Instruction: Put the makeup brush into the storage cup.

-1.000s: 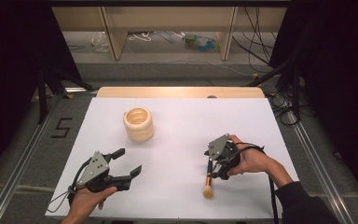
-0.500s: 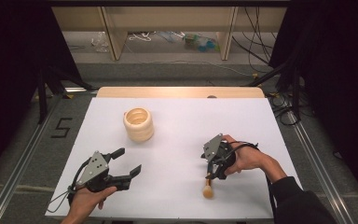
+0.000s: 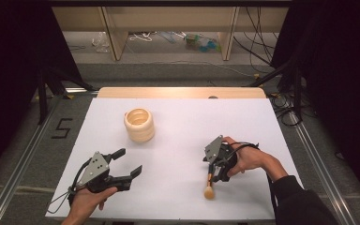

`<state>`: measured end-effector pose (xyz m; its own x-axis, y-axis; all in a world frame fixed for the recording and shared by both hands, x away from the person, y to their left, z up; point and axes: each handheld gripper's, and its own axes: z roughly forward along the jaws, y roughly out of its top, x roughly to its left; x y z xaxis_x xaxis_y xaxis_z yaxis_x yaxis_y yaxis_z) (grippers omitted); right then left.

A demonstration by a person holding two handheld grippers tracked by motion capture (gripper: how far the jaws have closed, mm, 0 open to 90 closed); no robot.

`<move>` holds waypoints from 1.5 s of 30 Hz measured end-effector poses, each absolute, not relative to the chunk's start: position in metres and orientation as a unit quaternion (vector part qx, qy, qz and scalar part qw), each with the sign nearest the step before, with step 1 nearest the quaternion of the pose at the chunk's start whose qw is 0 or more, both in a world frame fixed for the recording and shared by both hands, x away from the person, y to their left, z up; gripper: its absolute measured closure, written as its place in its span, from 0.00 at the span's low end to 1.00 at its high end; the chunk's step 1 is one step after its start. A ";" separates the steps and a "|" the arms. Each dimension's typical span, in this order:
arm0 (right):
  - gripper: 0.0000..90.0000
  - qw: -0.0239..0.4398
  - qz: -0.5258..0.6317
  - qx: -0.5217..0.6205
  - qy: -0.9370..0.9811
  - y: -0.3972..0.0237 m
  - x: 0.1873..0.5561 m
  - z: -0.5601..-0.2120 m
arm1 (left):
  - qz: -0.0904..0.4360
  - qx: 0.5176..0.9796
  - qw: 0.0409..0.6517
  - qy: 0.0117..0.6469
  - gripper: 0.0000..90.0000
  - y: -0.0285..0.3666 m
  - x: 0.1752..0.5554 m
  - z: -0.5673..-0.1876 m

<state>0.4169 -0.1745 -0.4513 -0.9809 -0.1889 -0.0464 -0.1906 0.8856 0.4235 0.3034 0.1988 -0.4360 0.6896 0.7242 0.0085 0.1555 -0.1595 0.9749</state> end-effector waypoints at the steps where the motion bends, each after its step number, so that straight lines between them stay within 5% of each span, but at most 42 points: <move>1: 0.28 0.002 0.218 -0.098 0.971 -0.175 0.417 -0.451 | 0.245 0.718 0.574 0.308 0.20 0.198 0.303 -0.437; 22: 0.30 -0.018 0.207 -0.101 0.973 -0.173 0.423 -0.461 | 0.244 0.716 0.577 0.307 0.20 0.198 0.304 -0.437; 45: 0.55 -0.023 0.171 -0.110 0.979 -0.168 0.425 -0.462 | 0.251 0.718 0.575 0.303 0.20 0.200 0.304 -0.435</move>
